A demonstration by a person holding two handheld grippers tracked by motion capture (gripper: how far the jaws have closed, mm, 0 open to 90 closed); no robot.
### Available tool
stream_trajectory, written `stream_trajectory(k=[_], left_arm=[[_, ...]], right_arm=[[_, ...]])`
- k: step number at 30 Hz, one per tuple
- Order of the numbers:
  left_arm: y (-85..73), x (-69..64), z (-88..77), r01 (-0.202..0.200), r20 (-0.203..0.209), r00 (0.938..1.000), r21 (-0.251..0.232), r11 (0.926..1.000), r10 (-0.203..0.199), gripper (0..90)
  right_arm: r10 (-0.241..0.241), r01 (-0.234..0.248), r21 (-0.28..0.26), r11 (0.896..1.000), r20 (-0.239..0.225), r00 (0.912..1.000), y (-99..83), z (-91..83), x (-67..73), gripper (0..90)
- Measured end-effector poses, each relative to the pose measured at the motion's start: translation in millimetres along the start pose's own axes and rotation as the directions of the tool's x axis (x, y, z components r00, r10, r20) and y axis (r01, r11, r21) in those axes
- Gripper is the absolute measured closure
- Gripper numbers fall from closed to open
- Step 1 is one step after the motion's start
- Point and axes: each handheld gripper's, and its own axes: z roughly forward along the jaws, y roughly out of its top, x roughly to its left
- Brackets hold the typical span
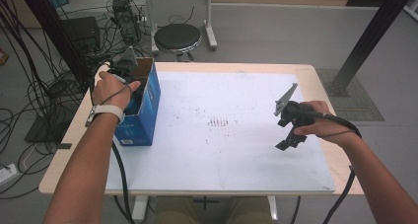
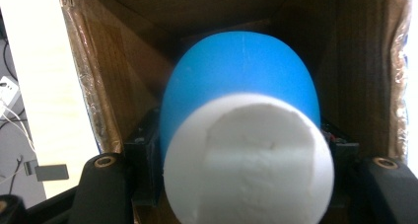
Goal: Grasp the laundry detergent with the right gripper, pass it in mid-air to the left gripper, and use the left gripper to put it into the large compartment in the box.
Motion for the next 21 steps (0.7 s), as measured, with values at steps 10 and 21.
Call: stream_trajectory(k=[10, 21], left_arm=[[-0.3, -0.2, 0.0, 0.001, 0.000, 1.0000, -0.005, 1.0000, -0.001, 36.8], [-0.5, 0.2, -0.3, -0.003, 0.002, 1.0000, -0.008, 1.0000, 0.003, 36.7]], right_arm=[[0.000, 0.000, -0.001, 1.000, 0.000, 1.0000, -0.3, -0.3, 0.4, 8.4], [-0.001, 0.001, -0.001, 1.000, -0.001, 1.0000, -0.2, 0.2, 0.5, 8.4]])
